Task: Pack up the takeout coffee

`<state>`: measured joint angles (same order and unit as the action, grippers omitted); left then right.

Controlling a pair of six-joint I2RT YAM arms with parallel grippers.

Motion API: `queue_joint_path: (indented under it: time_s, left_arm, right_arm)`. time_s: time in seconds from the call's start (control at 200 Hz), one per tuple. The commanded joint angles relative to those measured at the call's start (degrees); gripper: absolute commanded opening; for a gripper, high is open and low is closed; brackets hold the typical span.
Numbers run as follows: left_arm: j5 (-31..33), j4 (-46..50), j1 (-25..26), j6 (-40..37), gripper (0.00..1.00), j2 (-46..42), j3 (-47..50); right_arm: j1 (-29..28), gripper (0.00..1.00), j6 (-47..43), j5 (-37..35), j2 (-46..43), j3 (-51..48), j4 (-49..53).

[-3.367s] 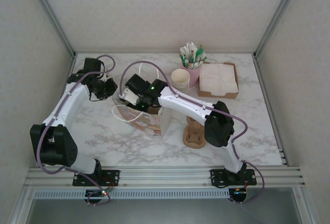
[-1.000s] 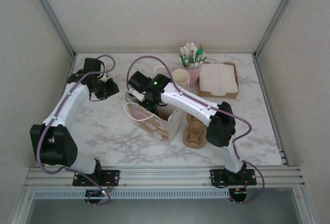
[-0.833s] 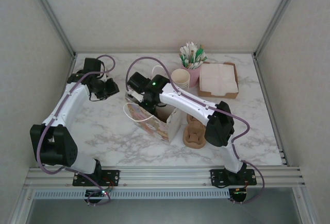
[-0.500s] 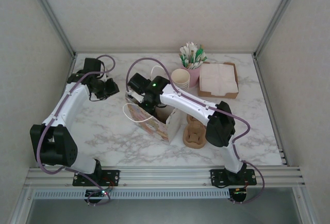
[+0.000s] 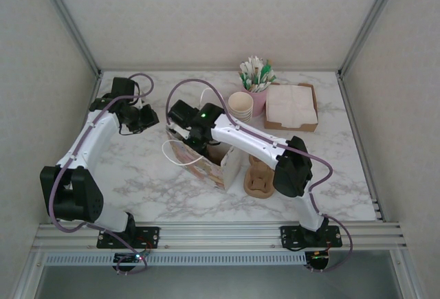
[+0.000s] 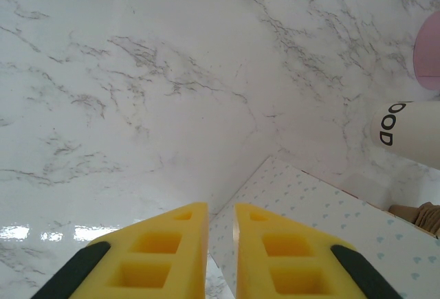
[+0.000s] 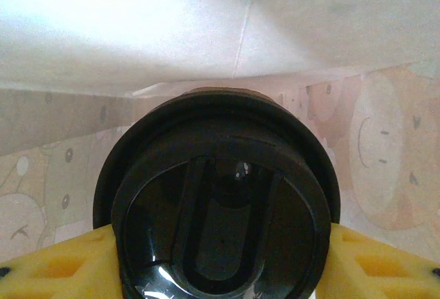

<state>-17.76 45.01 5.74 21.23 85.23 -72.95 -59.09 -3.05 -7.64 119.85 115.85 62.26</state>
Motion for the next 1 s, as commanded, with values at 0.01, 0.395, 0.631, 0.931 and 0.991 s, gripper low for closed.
queue_joint_path:
  time_s: [0.01,0.395,0.631,0.931,0.991]
  left_arm:
    - [-0.75,0.45,-0.11,-0.57,0.18,-0.77,0.53]
    - [-0.57,0.51,-0.11,-0.67,0.18,-0.86,0.53]
    - [-0.62,0.52,-0.03,-0.54,0.18,-0.77,0.52]
    - [-0.61,0.61,0.0,-0.5,0.18,-0.77,0.53]
    - [-0.6,0.63,-0.02,-0.56,0.18,-0.69,0.55]
  right_arm:
    - [0.37,0.57,1.22,-3.22,2.0,3.65,7.17]
    - [0.36,0.58,3.14,-4.84,0.34,12.48,11.77]
    - [0.31,0.58,3.83,-6.05,0.22,13.0,16.01]
    - [0.36,0.58,3.66,-3.34,2.15,9.13,14.25]
    - [0.36,0.57,3.92,-2.6,2.65,7.73,12.94]
